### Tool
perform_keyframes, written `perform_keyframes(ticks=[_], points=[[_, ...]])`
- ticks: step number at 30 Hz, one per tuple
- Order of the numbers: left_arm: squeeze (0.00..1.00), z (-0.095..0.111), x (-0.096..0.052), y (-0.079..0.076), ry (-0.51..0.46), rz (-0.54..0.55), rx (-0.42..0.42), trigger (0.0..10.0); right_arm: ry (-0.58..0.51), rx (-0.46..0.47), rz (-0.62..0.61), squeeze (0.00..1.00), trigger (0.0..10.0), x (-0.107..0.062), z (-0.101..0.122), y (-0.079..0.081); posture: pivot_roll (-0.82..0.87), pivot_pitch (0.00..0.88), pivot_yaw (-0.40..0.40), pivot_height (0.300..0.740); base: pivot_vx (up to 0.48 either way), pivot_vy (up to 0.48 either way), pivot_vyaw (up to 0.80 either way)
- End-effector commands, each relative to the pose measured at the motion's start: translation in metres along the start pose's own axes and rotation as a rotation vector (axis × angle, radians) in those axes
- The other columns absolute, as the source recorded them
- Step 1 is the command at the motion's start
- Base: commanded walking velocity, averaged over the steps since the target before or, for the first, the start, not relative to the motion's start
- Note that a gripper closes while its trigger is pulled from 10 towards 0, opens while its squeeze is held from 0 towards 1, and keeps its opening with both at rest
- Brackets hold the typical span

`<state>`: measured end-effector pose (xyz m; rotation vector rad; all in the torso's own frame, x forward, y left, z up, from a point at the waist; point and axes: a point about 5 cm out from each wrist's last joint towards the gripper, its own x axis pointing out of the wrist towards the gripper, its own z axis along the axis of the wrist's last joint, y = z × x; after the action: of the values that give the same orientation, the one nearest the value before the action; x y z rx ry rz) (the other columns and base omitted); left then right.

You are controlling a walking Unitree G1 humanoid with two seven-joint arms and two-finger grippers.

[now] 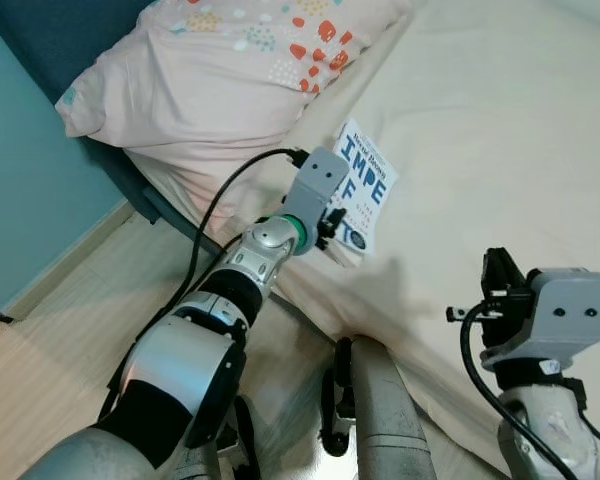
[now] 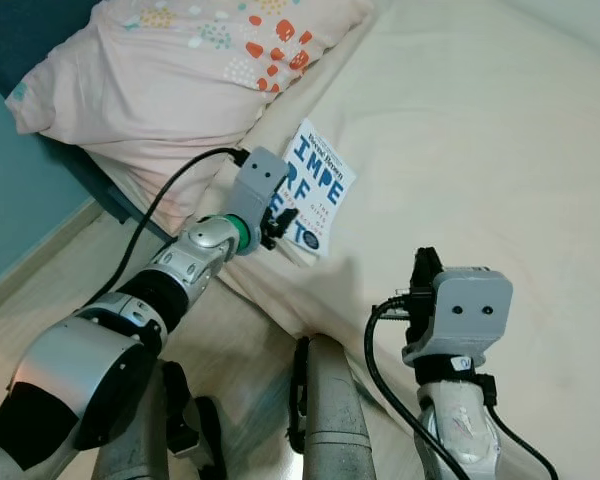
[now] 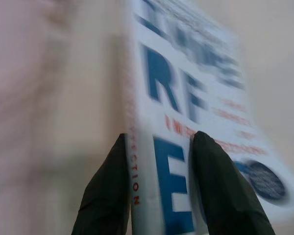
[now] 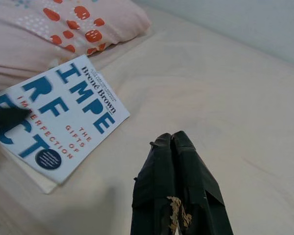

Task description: Clean up the room

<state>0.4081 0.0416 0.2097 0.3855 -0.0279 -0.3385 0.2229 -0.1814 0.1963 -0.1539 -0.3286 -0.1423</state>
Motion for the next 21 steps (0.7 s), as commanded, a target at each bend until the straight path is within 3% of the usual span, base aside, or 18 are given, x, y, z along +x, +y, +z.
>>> perform_keyframes(ticks=[1,3,7,10,11,12,14,15,16,18,20,21], points=[[0.00,0.004,-0.001,0.008,-0.045,0.107,0.071,10.0,0.039,-0.003,-0.009,0.00,10.0,-0.002,-0.008,-0.001,-0.35,0.374,0.063,0.615,0.000,0.000,0.00],[0.00,0.013,-0.001,0.021,-0.102,0.207,0.102,10.0,0.034,0.001,-0.008,0.00,10.0,0.001,-0.008,0.000,-0.34,0.344,0.061,0.615,0.000,0.000,0.00],[0.00,0.024,0.000,0.029,-0.141,0.215,0.078,10.0,0.022,0.016,-0.004,0.00,10.0,0.007,-0.010,0.002,-0.31,0.313,0.065,0.615,0.000,0.000,0.00],[0.00,0.021,0.000,0.026,-0.120,0.182,0.081,10.0,0.018,0.028,-0.005,0.00,10.0,0.011,-0.011,0.002,-0.30,0.304,0.068,0.615,0.000,0.000,0.00],[0.00,0.020,-0.002,0.036,-0.143,0.262,0.054,10.0,0.013,0.039,-0.003,0.00,10.0,0.013,-0.012,0.004,-0.29,0.281,0.076,0.615,0.000,0.000,0.00],[0.00,0.020,-0.002,0.036,-0.143,0.262,0.054,10.0,0.013,0.039,-0.003,0.00,10.0,0.013,-0.012,0.004,-0.29,0.281,0.076,0.615,0.000,0.000,0.00],[0.00,0.018,-0.006,0.049,-0.162,0.353,-0.038,10.0,0.005,0.049,-0.001,0.00,10.0,0.016,-0.013,0.006,-0.28,0.266,0.078,0.615,0.000,0.000,0.00],[0.00,0.018,-0.006,0.049,-0.162,0.353,-0.038,10.0,0.005,0.049,-0.001,0.00,10.0,0.016,-0.013,0.006,-0.28,0.266,0.078,0.615,0.000,0.000,0.00],[0.00,0.014,-0.008,0.053,-0.170,0.354,-0.139,10.0,0.009,0.066,0.004,0.00,10.0,0.016,-0.014,0.008,-0.26,0.252,0.080,0.615,0.000,0.000,0.00],[0.00,0.002,-0.010,0.049,-0.167,0.299,-0.337,10.0,0.031,0.105,0.027,0.00,10.0,0.016,-0.020,0.013,-0.22,0.230,0.075,0.615,0.000,0.000,0.00],[0.00,-0.011,-0.018,0.033,-0.217,0.165,-0.407,10.0,0.064,0.156,0.060,0.00,10.0,0.015,-0.027,0.021,-0.19,0.214,0.069,0.615,0.000,0.000,0.00],[0.00,-0.011,-0.018,0.033,-0.217,0.165,-0.407,10.0,0.064,0.156,0.060,0.00,10.0,0.015,-0.027,0.021,-0.19,0.214,0.069,0.615,0.000,0.000,0.00]])
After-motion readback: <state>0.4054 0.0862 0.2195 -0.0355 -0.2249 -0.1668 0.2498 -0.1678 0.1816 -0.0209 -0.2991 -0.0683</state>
